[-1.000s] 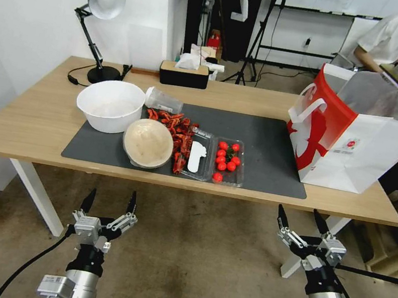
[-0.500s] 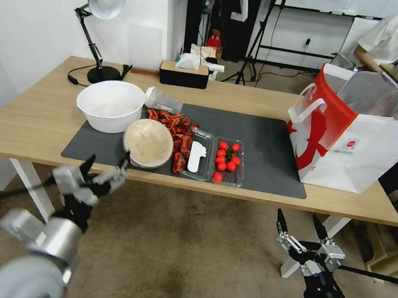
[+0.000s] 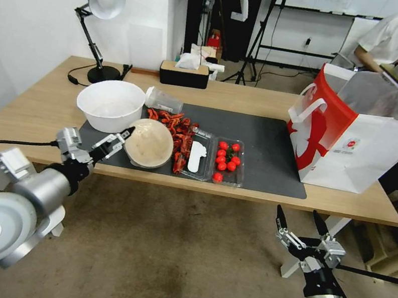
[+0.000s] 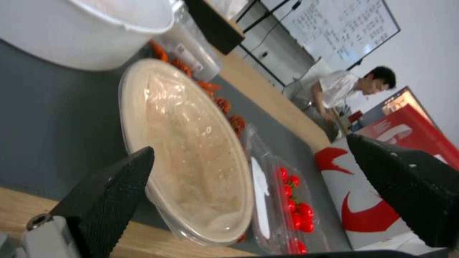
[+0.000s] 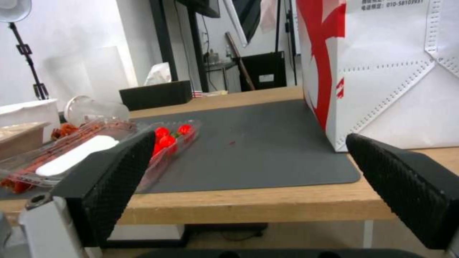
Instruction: Pick up the trash from the table and place it into the takeout bag.
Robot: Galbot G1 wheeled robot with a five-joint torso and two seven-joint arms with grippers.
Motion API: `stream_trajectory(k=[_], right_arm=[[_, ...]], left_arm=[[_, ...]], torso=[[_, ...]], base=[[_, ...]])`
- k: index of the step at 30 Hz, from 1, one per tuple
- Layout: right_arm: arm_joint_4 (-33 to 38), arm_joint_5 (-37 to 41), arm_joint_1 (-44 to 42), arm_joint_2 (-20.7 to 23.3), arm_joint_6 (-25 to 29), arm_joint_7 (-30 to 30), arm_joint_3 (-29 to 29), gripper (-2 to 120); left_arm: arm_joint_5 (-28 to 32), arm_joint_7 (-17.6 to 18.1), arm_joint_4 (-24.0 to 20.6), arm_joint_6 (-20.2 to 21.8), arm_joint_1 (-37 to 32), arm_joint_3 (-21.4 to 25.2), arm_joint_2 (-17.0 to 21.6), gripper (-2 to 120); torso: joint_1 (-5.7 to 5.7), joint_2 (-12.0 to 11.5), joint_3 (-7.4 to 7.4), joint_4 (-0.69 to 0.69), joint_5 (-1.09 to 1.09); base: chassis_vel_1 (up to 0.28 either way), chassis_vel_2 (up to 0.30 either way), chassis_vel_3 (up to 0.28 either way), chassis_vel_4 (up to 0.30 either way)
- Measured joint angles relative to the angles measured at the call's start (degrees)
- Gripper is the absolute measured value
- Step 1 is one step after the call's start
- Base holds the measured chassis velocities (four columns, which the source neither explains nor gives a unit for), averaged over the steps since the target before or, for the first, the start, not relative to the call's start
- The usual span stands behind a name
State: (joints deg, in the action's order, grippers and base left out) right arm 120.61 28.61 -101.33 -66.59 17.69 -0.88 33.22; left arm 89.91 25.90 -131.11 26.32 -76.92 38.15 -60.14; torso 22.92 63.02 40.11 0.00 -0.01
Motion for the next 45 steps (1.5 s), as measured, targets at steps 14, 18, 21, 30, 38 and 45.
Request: stream_trajectory(k=[14,18,21,30,38,45], right_arm=[[-1.07,-0.31,2.21,2.04,-1.07,0.42,-2.79,100],[-1.07,-0.33,1.99,2.36,-1.29,0.42,-2.86,100],[-1.09,-0.33,1.93,2.46,-1.31,0.42,-2.88,100],[-1.37,-0.65,1.72,2.74,-1.43,0.74,-2.92,100],[-1.9,-0.65,1.54,2.71,-1.44,0.83,-2.79,100],[-2.38,-0.73,1.62,2.36,-1.44,0.82,-3.1,100]], left_arm=[[2.52,6.0,6.3,2.69,4.04,-1.59,0.42,100],[2.64,6.2,7.38,2.71,4.66,-2.59,0.0,100],[2.83,6.25,8.38,2.69,5.67,-3.64,-0.37,100],[3.64,6.7,11.99,2.82,8.99,-7.14,-0.71,100],[3.34,7.67,14.07,1.11,10.34,-9.08,-1.14,83],[3.16,7.86,14.31,0.52,10.5,-9.28,-1.1,59]], torso=[[0.01,0.0,0.0,0.0,0.01],[0.0,0.0,0.0,0.0,0.01],[0.01,0.0,0.0,0.0,0.01],[0.0,0.0,0.0,0.0,0.01],[0.0,0.0,-0.01,0.0,0.01],[0.0,0.0,-0.01,0.0,0.01]], base=[[0.0,0.0,0.0,0.0],[0.0,0.0,0.0,0.0],[0.0,0.0,0.0,0.0],[0.0,0.0,0.0,0.0],[0.0,0.0,0.0,0.0],[0.0,0.0,0.0,0.0]])
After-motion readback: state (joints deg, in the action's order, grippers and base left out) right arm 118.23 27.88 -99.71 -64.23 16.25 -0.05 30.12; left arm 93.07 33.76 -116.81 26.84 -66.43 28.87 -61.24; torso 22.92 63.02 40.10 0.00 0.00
